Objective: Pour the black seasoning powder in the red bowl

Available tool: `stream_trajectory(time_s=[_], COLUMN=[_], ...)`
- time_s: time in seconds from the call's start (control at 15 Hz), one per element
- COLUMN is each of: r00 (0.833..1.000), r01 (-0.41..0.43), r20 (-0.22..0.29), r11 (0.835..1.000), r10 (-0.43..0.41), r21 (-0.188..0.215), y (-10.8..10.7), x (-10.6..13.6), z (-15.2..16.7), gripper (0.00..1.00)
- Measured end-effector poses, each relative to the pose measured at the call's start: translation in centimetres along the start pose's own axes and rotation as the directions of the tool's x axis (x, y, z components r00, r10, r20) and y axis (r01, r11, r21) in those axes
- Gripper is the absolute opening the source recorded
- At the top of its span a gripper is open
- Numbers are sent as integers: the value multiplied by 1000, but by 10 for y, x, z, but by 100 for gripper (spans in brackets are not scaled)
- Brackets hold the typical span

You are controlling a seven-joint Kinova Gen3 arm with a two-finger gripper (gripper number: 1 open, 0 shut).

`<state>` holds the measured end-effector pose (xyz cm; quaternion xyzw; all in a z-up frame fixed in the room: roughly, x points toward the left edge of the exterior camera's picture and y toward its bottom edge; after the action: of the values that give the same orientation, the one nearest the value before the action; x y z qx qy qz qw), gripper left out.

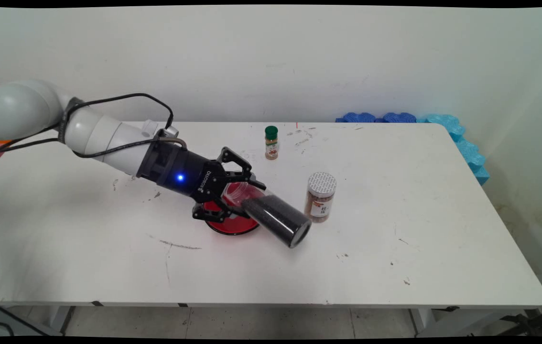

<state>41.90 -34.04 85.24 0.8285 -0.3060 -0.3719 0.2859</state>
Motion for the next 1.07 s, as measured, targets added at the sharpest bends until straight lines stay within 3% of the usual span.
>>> stream_trajectory(time_s=[0.53, 1.07], r00=[991, 967], r01=[134, 255], r20=[1, 16], r11=[989, 961], r10=[-134, -254], r21=[-60, -108], y=[-2, -5], x=[7, 11], z=[8, 12], gripper=[0, 0])
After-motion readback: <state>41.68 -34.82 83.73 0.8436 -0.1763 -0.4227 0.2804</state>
